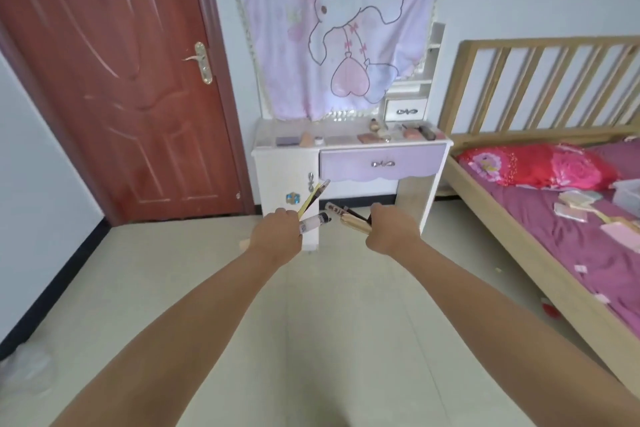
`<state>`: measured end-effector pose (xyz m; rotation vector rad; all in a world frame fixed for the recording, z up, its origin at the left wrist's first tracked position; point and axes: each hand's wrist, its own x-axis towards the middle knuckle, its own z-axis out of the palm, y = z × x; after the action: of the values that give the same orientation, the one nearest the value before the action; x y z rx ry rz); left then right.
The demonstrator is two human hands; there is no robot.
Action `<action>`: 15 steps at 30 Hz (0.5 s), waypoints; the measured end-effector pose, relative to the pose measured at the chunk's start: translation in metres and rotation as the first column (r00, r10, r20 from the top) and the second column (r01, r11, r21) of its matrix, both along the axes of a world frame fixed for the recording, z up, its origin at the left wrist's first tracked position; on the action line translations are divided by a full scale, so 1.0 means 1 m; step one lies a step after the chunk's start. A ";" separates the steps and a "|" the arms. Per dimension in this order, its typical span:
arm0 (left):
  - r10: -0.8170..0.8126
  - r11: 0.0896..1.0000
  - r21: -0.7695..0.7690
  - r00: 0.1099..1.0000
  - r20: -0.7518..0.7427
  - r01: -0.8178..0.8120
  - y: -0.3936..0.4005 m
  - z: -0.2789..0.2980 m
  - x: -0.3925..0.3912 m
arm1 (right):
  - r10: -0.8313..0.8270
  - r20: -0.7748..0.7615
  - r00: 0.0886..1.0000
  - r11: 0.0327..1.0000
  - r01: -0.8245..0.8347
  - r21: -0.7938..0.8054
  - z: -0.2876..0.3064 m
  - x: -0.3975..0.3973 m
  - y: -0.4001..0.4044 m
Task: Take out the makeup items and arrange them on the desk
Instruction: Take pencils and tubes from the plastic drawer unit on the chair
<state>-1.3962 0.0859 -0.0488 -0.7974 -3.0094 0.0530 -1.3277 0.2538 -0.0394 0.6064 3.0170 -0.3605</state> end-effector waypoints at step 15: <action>0.021 0.999 0.035 1.000 0.004 -0.022 0.171 0.020 -0.427 | -0.034 -0.107 0.994 0.998 0.029 -0.049 0.021 -0.423 0.177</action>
<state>-1.8236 0.2566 -0.0292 -0.7629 -3.0132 -0.0008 -1.7512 0.4304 -0.0188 0.6519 3.0937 -0.4808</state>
